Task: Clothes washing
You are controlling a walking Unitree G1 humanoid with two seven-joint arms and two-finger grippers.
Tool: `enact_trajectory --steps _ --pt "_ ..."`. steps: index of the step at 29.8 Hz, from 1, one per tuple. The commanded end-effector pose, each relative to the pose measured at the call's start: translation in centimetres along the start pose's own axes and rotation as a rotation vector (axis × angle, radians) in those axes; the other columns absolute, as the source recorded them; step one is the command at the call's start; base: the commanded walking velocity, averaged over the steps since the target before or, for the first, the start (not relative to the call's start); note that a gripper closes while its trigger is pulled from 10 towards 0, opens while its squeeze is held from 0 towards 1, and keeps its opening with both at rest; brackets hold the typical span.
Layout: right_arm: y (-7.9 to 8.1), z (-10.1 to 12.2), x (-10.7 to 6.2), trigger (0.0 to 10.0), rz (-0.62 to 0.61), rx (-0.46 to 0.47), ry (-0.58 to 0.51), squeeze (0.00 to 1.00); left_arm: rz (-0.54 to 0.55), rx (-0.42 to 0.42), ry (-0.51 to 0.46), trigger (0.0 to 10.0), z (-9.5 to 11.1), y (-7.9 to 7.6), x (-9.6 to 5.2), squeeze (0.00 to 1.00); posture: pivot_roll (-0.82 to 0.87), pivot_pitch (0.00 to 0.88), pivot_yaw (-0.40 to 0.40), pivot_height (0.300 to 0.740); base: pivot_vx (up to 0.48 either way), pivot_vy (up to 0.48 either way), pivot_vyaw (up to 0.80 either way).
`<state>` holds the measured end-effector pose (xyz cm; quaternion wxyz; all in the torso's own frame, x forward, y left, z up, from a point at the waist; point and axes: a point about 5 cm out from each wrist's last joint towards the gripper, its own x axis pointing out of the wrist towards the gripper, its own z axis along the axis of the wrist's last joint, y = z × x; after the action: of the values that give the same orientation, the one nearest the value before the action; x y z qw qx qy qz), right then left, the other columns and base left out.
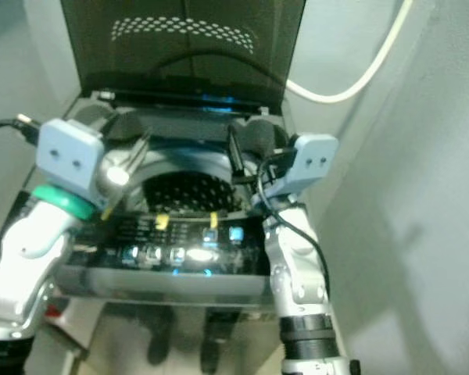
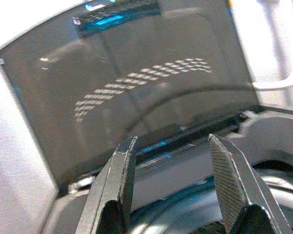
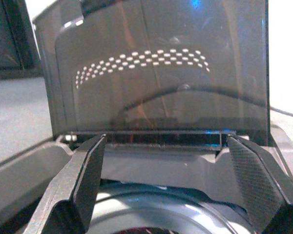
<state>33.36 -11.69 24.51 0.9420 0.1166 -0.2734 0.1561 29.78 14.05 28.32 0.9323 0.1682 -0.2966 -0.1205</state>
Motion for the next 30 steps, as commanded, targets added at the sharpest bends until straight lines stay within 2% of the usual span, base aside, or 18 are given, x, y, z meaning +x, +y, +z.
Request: enact_trajectory --steps 1,3,4,11,30 --pt "-0.2 -0.5 -0.3 10.0 0.005 -0.011 0.024 0.00 0.036 0.001 0.004 10.0 -0.3 0.7 0.0 0.00 0.06 0.044 -0.029 0.740 0.000 0.000 0.00" --pt "-0.2 -0.5 -0.3 10.0 0.005 -0.011 0.024 0.00 0.036 0.001 0.004 10.0 -0.3 0.7 0.0 0.00 0.06 0.044 -0.029 0.740 0.000 0.000 0.00" --pt "-0.2 -0.9 -0.2 10.0 0.014 -0.018 0.041 0.00 0.105 0.008 -0.001 10.0 -0.6 2.0 0.4 0.00 0.06 0.030 -0.045 0.740 0.000 0.000 0.00" --pt "-0.3 -0.6 0.7 10.0 0.031 -0.039 0.033 0.00 0.191 0.033 -0.018 10.0 -0.5 3.4 1.0 0.00 0.05 0.019 -0.058 0.740 0.000 0.000 0.00" --pt "-0.4 -0.2 1.0 10.0 0.040 -0.047 0.009 0.00 0.193 0.041 -0.030 10.0 -0.9 3.4 1.3 0.00 0.04 0.004 -0.045 0.740 -0.013 0.000 0.00"
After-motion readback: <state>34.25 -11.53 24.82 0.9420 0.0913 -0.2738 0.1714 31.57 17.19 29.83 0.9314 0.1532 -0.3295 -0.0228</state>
